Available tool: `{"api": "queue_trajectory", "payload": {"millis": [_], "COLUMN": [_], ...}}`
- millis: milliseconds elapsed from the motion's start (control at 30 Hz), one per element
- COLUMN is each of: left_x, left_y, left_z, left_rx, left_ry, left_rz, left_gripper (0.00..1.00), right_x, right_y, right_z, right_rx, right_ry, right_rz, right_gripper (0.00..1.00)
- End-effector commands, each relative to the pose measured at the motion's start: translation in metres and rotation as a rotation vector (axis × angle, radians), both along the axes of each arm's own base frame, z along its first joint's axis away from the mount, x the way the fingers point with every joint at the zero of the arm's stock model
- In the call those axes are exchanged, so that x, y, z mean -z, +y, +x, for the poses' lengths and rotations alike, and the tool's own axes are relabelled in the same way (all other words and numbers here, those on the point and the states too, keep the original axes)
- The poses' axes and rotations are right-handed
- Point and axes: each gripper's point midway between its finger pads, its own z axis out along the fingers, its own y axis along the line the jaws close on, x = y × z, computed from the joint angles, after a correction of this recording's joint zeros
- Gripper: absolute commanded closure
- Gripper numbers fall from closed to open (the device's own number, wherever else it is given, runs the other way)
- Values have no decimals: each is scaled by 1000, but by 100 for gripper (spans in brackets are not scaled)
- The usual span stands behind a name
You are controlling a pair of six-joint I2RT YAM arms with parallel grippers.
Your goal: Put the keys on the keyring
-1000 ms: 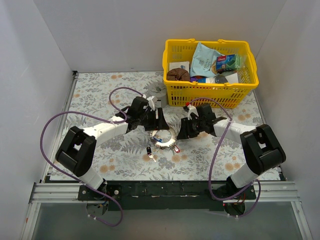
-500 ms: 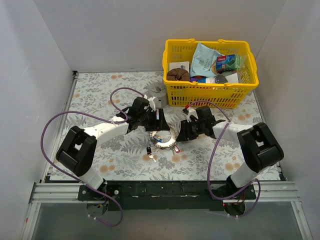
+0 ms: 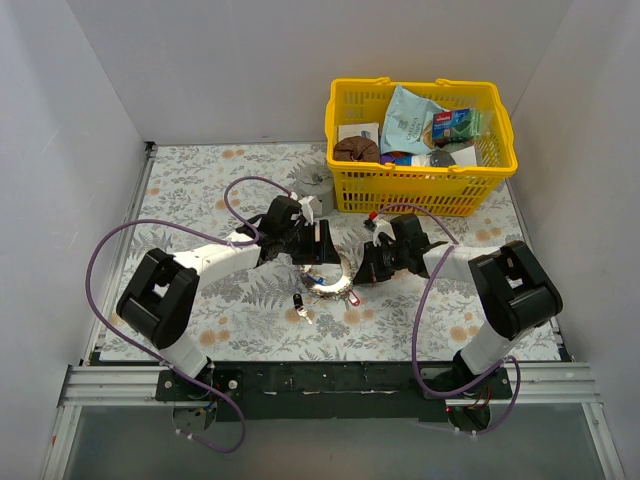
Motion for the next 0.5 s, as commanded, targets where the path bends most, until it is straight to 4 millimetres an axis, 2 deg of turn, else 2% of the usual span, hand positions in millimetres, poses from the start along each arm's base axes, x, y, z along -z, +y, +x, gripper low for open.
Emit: {"api": "queue_trajectory", "payload": {"millis": [0, 133, 167, 200, 233, 267, 333, 467], "left_x": [-19, -20, -19, -20, -19, -19, -20, -20], "left_y": [-9, -10, -11, -11, -11, -11, -11, -13], "left_z": [7, 9, 8, 8, 8, 9, 9, 7], "left_rx": [21, 22, 24, 26, 26, 23, 24, 33], "left_ry": [-54, -58, -54, -56, -55, -57, -56, -62], "left_rz": [-36, -41, -41, -43, -42, -42, -43, -41], "left_gripper": [37, 37, 37, 37, 37, 37, 37, 37], "right_x": [-6, -7, -7, -6, -6, -6, -12, -23], "right_y": [4, 4, 4, 2, 2, 0, -2, -9], "right_z": [-5, -19, -23, -27, -28, -29, -29, -17], "right_rx": [-63, -124, -138, -143, -145, -137, -112, -29], "right_ry": [-49, -72, -70, -74, -81, -83, -107, -140], "right_rz": [27, 35, 36, 30, 26, 21, 26, 6], "right_gripper": [99, 99, 96, 84, 67, 60, 49, 42]}}
